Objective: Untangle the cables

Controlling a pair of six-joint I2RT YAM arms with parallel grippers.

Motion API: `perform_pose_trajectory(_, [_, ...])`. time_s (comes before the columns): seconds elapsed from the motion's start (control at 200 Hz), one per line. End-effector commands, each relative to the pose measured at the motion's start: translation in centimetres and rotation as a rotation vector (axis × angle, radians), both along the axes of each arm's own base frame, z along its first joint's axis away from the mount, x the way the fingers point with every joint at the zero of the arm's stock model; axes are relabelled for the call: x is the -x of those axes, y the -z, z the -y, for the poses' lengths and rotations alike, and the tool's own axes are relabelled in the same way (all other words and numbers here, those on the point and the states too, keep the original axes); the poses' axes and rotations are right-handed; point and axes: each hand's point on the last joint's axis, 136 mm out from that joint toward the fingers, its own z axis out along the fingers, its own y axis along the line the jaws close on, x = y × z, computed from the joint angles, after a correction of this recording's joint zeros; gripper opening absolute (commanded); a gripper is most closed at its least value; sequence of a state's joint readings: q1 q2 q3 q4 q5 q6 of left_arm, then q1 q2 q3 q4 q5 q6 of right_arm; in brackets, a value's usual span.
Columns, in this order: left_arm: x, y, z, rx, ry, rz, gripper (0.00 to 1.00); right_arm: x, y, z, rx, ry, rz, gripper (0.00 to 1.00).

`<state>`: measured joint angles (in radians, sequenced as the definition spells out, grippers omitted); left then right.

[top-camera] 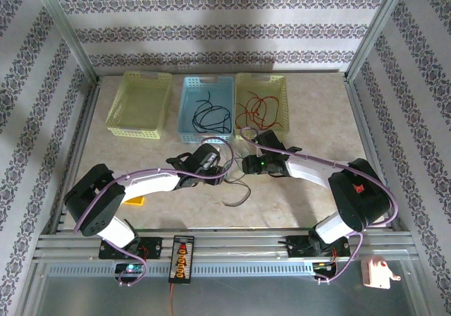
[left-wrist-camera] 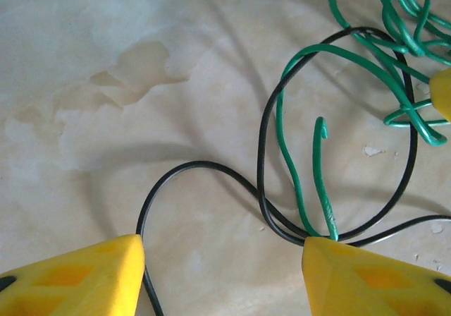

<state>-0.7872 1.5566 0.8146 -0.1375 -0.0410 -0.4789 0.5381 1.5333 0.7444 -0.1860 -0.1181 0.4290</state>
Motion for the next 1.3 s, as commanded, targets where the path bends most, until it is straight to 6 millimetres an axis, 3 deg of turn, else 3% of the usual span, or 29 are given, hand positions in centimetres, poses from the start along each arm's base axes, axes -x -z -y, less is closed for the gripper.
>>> perform_pose_trajectory(0.0, [-1.1, 0.4, 0.6, 0.032, -0.023, -0.009, 0.57, 1.5, 1.3, 1.9, 0.057, 0.036, -0.053, 0.57])
perform_pose_trajectory(0.18, [-2.0, 1.6, -0.4, -0.07, -0.071, -0.023, 0.52, 1.4, 0.6, 1.6, 0.036, 0.03, -0.036, 0.57])
perform_pose_trajectory(0.42, [-2.6, 1.9, -4.3, -0.252, -0.198, 0.01, 0.47, 1.1, 0.0, 1.6, 0.024, 0.032, -0.021, 0.57])
perform_pose_trajectory(0.685, [-1.4, 3.3, -4.3, -0.254, -0.163, -0.048, 0.5, 1.1, -0.1, 1.6, 0.01, 0.043, -0.021, 0.57])
perform_pose_trajectory(0.96, [-0.6, 6.1, -3.9, -0.29, -0.125, -0.132, 0.43, 0.8, -1.1, 1.7, -0.009, 0.056, 0.006, 0.57])
perform_pose_trajectory(1.045, [-0.3, 6.9, -4.2, -0.317, -0.122, -0.158, 0.36, 0.7, -1.7, 1.7, -0.019, 0.065, 0.02, 0.57])
perform_pose_trajectory(1.209, [0.1, 7.7, -5.0, -0.359, -0.131, -0.177, 0.0, 0.5, -2.5, 2.1, -0.038, 0.089, 0.046, 0.57])
perform_pose_trajectory(1.294, [-0.2, 6.9, -5.2, -0.362, -0.143, -0.151, 0.0, 0.3, -2.6, 2.1, -0.048, 0.091, 0.051, 0.57])
